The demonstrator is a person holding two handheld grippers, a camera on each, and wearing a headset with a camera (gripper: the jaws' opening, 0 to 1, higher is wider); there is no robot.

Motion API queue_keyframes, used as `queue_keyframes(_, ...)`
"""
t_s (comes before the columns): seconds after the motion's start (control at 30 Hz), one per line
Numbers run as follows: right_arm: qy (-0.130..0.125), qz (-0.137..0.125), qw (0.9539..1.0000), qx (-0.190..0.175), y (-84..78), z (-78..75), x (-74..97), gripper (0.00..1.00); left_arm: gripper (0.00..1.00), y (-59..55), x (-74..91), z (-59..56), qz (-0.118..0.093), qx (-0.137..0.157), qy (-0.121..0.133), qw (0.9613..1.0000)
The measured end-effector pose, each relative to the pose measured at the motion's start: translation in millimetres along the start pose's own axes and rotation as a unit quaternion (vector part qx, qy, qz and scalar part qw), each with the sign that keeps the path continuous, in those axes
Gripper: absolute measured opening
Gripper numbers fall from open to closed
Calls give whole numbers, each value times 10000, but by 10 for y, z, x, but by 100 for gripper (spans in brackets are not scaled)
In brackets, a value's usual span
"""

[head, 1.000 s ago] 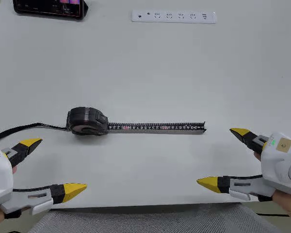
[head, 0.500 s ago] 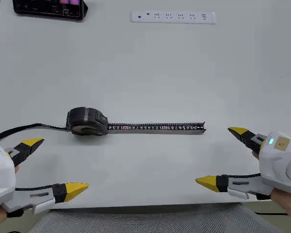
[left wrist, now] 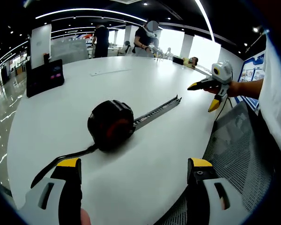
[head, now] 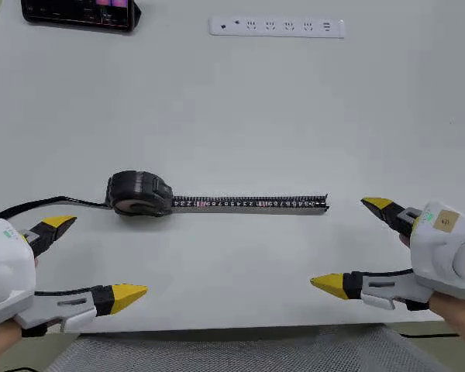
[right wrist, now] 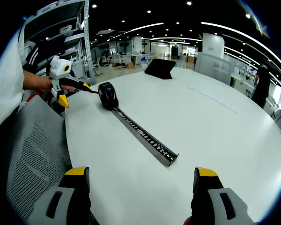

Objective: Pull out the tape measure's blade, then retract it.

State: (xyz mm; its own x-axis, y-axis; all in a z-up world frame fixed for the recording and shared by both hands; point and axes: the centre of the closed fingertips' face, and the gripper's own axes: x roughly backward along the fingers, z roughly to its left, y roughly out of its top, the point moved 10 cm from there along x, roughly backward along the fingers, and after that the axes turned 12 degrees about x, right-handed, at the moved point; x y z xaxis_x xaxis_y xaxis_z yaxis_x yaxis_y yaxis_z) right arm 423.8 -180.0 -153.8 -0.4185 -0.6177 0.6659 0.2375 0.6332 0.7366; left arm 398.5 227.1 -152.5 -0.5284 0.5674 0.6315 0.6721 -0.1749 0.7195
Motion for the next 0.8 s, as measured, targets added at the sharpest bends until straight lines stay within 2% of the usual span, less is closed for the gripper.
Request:
queue_keyframes(0.47,54,-1,10000,27,11,-42,-17,89,92,40,-81,-8,-3,82,13,10000)
queue_keyframes(0.8,83,12,9999,81,38,-73,-9,87,92,83,-160,-13,-99,214,3,9997)
